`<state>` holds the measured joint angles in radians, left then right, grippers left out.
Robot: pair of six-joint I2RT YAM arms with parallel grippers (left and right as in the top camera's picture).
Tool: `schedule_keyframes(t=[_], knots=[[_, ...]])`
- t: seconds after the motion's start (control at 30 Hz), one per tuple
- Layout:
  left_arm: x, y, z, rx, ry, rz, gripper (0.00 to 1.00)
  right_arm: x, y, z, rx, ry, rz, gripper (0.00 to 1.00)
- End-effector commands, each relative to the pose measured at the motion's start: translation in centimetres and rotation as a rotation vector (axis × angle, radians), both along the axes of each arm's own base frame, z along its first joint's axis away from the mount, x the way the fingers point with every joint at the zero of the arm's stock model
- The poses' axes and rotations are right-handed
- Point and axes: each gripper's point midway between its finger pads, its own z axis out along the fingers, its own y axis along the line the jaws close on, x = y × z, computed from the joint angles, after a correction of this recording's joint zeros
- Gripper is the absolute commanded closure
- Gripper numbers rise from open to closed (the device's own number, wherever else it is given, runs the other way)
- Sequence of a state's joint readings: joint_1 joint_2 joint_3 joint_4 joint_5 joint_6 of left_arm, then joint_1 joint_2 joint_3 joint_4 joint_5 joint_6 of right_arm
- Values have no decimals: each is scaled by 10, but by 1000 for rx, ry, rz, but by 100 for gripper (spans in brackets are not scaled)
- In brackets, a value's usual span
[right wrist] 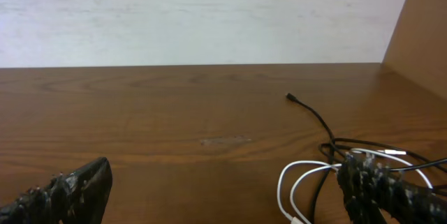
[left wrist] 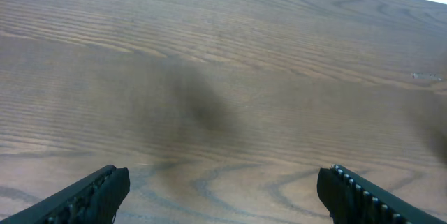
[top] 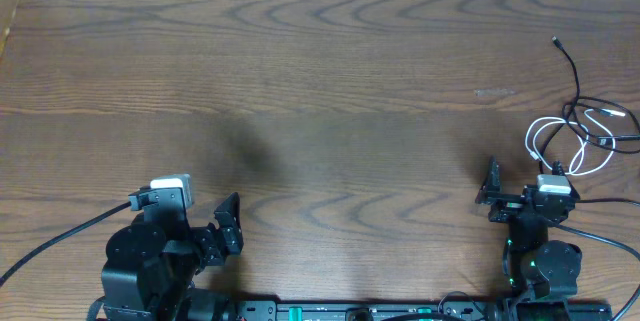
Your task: Untangle cables
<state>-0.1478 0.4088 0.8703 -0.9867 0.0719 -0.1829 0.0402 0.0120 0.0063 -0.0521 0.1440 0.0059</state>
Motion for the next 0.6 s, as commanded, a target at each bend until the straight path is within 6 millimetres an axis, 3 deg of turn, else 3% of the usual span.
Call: schedule_keyframes(t=[0.0,0.57], knots=[[0,2,0,4,-2,9,8,-1,-5,1,-20,-5,-27,1],[0,2,0,4,-3,9,9,0,4,-2,-16,10,28,1]])
